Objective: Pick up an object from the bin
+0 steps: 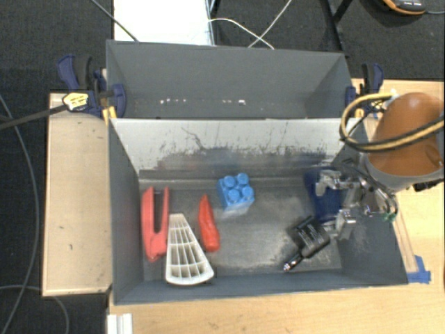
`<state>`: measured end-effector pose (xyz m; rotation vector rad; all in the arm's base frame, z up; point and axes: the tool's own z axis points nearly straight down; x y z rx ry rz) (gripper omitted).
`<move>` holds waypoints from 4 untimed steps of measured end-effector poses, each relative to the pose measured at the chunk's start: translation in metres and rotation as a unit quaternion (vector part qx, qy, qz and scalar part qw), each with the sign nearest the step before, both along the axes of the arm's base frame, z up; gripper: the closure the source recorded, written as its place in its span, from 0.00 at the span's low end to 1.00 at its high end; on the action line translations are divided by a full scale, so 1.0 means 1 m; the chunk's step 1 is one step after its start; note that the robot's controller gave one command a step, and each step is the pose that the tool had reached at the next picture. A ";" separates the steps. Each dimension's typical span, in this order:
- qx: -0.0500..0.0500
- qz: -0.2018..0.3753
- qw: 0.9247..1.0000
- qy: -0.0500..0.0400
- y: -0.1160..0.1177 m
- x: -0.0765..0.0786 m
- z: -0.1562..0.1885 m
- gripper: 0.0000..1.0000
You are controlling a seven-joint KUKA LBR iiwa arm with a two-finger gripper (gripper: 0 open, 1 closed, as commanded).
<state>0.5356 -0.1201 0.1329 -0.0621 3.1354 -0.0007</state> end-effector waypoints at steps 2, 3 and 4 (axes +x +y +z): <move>0.001 0.072 0.997 0.001 -0.012 -0.025 -0.023 0.00; 0.001 0.010 1.000 0.001 -0.004 -0.048 0.014 0.00; 0.001 0.061 0.998 0.001 -0.002 -0.031 -0.035 0.00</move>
Offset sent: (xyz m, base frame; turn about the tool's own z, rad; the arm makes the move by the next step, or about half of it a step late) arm -0.0258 -0.0129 -0.0236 -0.1444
